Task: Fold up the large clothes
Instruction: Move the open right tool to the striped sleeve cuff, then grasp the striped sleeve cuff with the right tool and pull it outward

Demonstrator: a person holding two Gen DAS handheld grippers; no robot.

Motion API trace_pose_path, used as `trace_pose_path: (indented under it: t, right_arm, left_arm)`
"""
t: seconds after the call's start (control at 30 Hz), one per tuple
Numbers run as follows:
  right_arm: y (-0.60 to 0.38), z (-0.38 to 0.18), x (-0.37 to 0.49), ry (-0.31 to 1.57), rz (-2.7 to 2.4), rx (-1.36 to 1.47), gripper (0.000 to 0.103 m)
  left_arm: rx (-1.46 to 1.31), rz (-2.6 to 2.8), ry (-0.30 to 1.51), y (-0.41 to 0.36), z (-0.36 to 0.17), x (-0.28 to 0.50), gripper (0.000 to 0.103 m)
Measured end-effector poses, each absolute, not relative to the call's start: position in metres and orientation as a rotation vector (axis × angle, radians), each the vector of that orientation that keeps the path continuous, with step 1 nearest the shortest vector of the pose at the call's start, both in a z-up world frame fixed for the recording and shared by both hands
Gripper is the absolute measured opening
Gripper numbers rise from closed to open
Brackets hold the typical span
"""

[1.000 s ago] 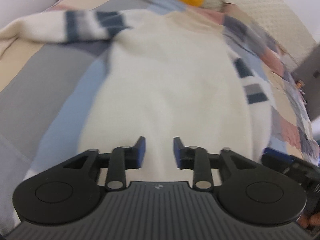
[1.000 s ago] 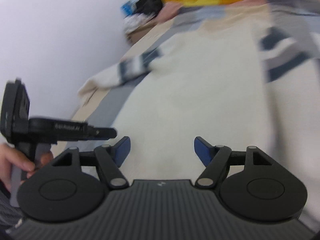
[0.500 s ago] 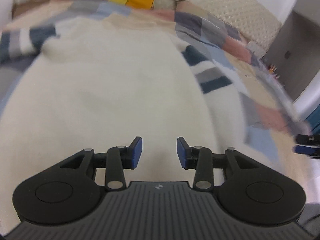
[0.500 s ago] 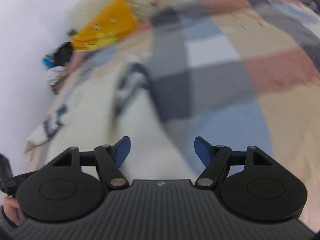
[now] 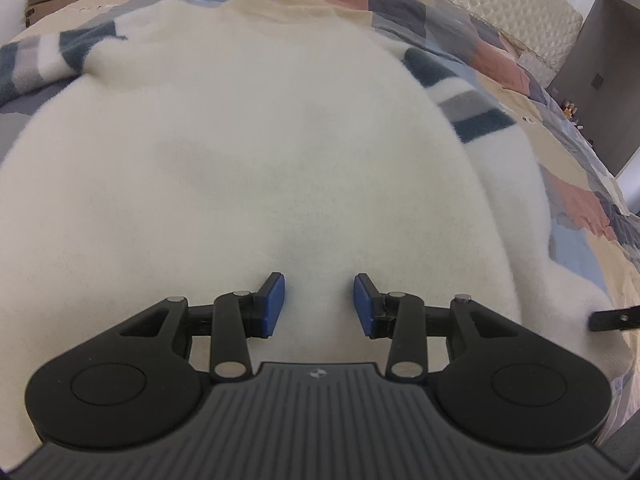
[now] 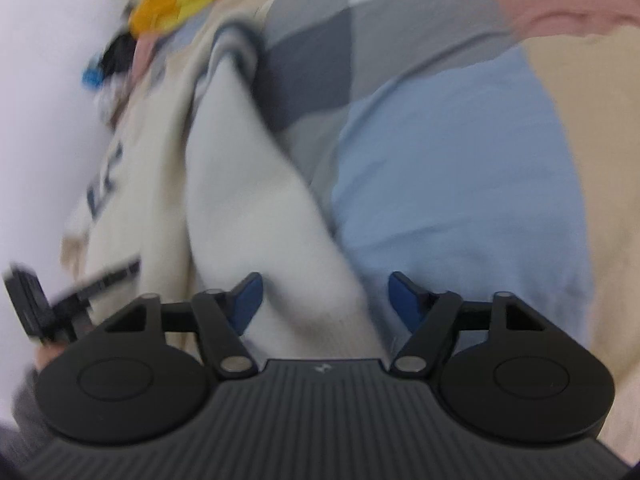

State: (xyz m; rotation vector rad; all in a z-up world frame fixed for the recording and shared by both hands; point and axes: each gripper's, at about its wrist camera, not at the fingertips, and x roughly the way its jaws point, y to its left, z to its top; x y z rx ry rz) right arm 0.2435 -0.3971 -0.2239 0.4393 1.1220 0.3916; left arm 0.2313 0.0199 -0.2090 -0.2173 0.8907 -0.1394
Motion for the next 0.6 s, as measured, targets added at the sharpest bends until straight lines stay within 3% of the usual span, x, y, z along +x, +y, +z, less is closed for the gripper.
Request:
trace_pose_path:
  t: [0.1, 0.13, 0.27, 0.6]
  right_arm:
    - [-0.384, -0.220, 0.250, 1.153, 0.440, 0.355, 0.037]
    - [-0.379, -0.216, 0.252, 1.150, 0.458, 0.327, 0.022]
    - [-0.377, -0.177, 0.255, 1.026, 0.397, 0.223, 0.016]
    - [-0.453, -0.021, 0.320, 0.690, 0.044, 0.138, 0.015]
  left_arm:
    - [-0.222, -0.142, 0.883, 0.021, -0.209, 0.231, 0.044]
    - [-0.225, -0.141, 0.881, 0.022, -0.209, 0.230, 0.044]
    - [-0.240, -0.144, 0.871, 0.025, -0.210, 0.227, 0.044]
    - [-0.241, -0.147, 0.858, 0.027, -0.211, 0.223, 0.044]
